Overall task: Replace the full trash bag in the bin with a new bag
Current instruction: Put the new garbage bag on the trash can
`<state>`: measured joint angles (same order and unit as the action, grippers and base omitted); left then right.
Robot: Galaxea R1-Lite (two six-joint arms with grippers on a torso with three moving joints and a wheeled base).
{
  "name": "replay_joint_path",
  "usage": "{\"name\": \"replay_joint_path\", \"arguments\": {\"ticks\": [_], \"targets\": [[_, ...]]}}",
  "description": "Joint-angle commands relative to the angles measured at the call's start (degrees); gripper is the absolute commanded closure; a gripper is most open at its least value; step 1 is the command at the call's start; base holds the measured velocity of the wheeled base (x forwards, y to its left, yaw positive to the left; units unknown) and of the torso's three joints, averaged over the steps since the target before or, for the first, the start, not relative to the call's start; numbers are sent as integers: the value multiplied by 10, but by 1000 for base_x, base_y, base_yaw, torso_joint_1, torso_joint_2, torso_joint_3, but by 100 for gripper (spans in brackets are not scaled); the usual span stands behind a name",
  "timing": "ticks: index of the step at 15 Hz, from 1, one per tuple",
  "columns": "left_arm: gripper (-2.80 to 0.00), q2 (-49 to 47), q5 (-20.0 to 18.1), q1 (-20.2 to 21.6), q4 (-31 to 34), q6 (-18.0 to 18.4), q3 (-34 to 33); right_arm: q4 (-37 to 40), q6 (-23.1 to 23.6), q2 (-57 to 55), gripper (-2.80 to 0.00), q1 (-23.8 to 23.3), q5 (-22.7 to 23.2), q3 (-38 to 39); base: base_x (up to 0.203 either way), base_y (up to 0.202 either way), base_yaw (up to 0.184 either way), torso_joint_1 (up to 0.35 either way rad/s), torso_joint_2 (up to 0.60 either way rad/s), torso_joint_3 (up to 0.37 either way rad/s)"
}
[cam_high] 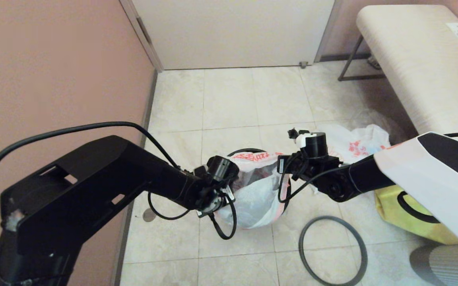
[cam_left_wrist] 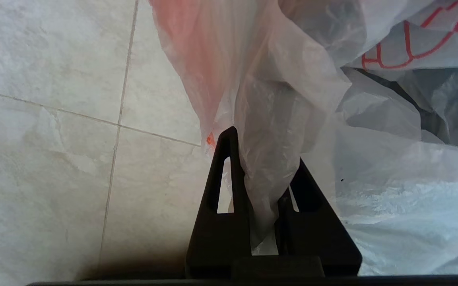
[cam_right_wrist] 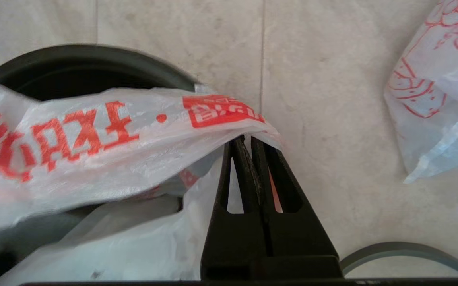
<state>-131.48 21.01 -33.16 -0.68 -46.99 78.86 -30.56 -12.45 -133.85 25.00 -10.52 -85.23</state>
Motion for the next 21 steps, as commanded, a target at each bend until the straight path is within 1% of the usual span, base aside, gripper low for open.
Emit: {"name": "replay_joint_path", "arguments": {"ticks": [1, 5, 6, 7, 10, 13, 16, 18, 21], "targets": [[0, 4, 3, -1, -1, -3, -1, -2, 0, 1, 0, -6, -3, 11, 0, 0, 0, 0, 0, 0], [0, 1, 3, 8, -1, -3, 15, -7, -2, 38, 0, -7, -10, 109, 0, 0, 0, 0, 0, 0], [0, 0, 2, 13, -1, -3, 19, -14, -9, 44, 0, -7, -12, 126, 0, 0, 0, 0, 0, 0], [0, 1, -1, 18, -1, -3, 21, -24, -21, 46, 0, -4, -13, 135, 0, 0, 0, 0, 0, 0], [0, 0, -3, 27, -1, -3, 31, -25, -15, 34, 0, -3, -13, 130, 0, 0, 0, 0, 0, 0], [0, 0, -4, 32, 0, -4, 37, -15, -14, 45, 0, 7, -23, 144, 0, 0, 0, 0, 0, 0], [0, 4, -5, 30, 1, -5, 33, -17, -14, 20, 0, 4, -25, 127, 0, 0, 0, 0, 0, 0], [0, 5, -6, 27, 1, -5, 32, -19, -14, -11, 0, -1, -25, 88, 0, 0, 0, 0, 0, 0], [0, 3, -21, 17, 2, -3, 22, -19, -15, -18, 0, -5, -23, 34, 0, 0, 0, 0, 0, 0]]}}
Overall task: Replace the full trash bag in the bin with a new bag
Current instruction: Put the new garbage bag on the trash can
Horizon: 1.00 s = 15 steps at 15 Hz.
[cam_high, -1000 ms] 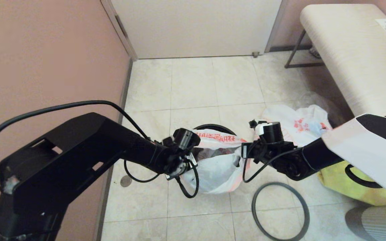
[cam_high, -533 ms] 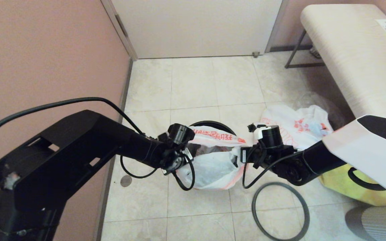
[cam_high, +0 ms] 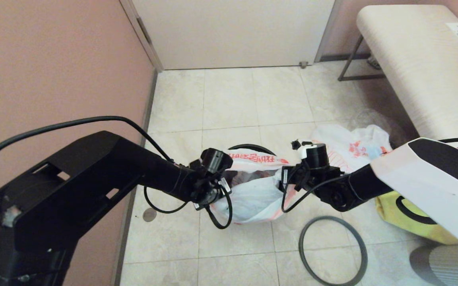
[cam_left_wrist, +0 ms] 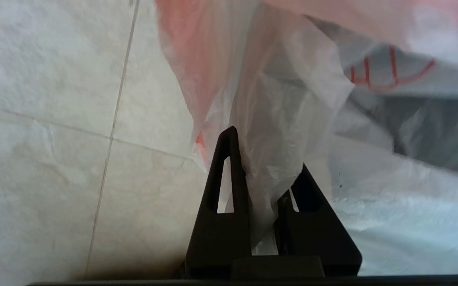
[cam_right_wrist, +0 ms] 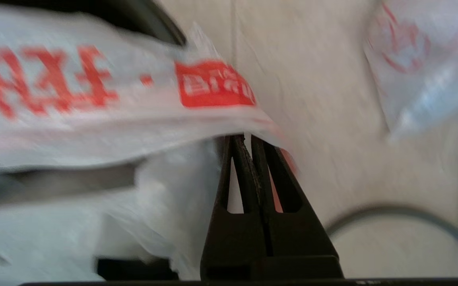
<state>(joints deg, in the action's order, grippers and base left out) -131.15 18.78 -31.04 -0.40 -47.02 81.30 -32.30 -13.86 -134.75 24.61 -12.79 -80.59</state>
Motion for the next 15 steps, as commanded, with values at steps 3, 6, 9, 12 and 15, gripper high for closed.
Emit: {"name": "replay_joint_path", "arguments": {"ticks": [3, 6, 9, 12, 15], "targets": [[0, -1, -1, -21, 2, 1, -13, 0, -1, -10, 0, -17, 7, -41, 0, 0, 0, 0, 0, 0], [0, 1, -4, -33, 0, 5, -33, 0, -2, -26, 0, -33, 24, -66, 0, 0, 0, 0, 0, 0], [0, 4, -5, -45, -2, 6, -35, -2, -4, -40, 0, -38, 41, -80, 0, 0, 0, 0, 0, 0], [0, -5, -13, -56, -3, 22, -32, -3, -10, -29, 0, -35, 41, -74, 0, 0, 0, 0, 0, 0], [0, -7, -18, -56, -3, 24, -29, -9, -21, 28, 0, -25, 43, -7, 0, 0, 0, 0, 0, 0]]}}
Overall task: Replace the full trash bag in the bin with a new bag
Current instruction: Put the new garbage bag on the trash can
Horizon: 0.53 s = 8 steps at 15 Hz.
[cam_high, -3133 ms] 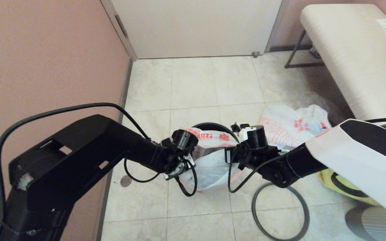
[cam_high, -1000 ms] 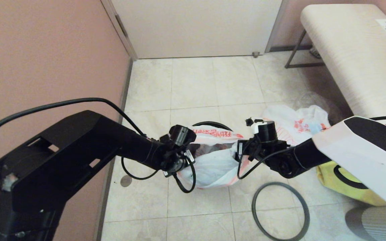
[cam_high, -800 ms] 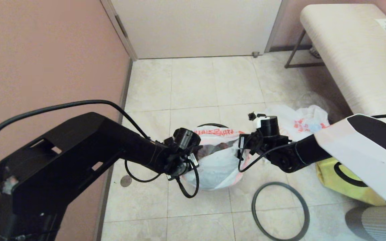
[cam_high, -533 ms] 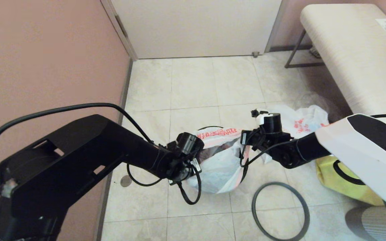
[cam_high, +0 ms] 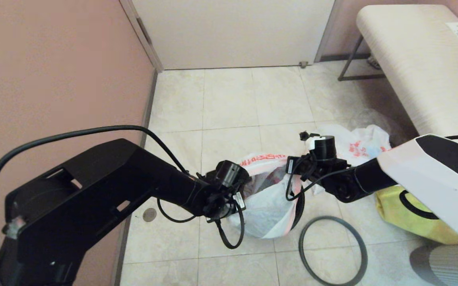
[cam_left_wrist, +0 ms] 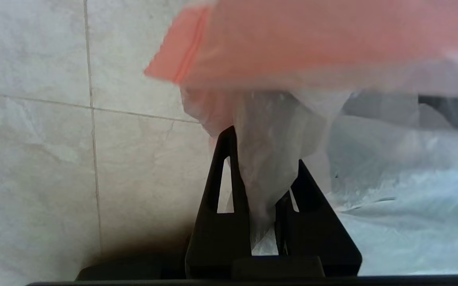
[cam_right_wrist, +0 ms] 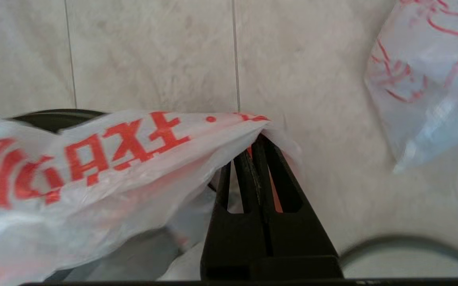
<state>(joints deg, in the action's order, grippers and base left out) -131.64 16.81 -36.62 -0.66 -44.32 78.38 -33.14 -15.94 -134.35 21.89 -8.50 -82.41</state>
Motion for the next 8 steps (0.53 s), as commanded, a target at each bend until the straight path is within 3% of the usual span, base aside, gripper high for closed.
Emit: {"name": "replay_joint_path", "arguments": {"ticks": [1, 5, 8], "targets": [[0, -10, 2, 0, -1, -3, 6, -6, -2, 47, 0, 9, 0, 41, 0, 0, 0, 0, 0, 0], [0, -12, 2, 3, 2, -2, 18, -12, 0, 104, 0, 40, 0, 130, 0, 0, 0, 0, 0, 0], [0, -12, 2, -1, 2, 2, 15, -12, 5, 106, 0, 60, 6, 145, 0, 0, 0, 0, 0, 0]]}}
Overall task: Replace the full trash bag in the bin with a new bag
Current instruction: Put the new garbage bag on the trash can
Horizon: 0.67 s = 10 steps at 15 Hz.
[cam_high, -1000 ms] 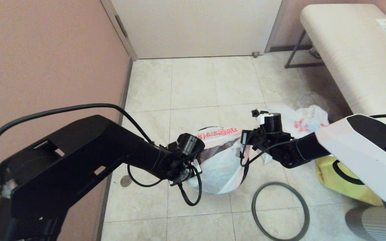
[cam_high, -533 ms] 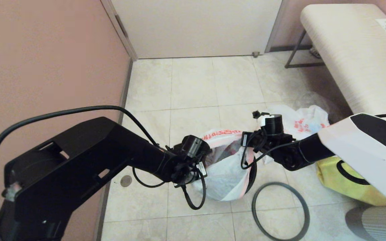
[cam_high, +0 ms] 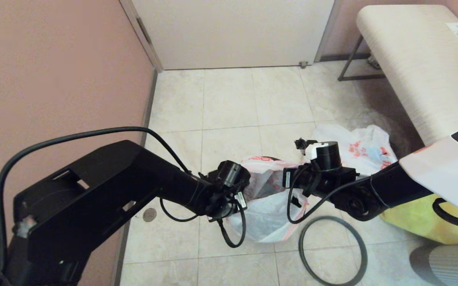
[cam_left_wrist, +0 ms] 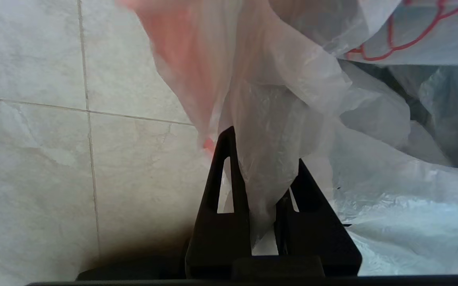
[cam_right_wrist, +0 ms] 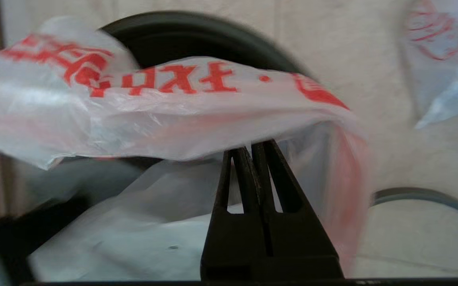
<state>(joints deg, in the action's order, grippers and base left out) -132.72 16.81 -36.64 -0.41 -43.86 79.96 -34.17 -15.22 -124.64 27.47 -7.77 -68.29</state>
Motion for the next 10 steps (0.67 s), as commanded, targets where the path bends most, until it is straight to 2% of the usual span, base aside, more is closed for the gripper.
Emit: {"name": "replay_joint_path", "arguments": {"ticks": [1, 7, 10], "targets": [[0, 1, 2, -2, 0, -1, -2, -2, 1, 4, 0, 9, 0, 0, 0, 0, 0, 0, 0, 0], [0, 1, -20, -4, -3, 11, -3, 3, 11, -21, 0, 15, 2, -77, 0, 0, 0, 0, 0, 0], [0, 3, -20, -3, -2, 12, -4, 5, 14, -1, 0, 11, 13, -45, 0, 0, 0, 0, 0, 0]]}}
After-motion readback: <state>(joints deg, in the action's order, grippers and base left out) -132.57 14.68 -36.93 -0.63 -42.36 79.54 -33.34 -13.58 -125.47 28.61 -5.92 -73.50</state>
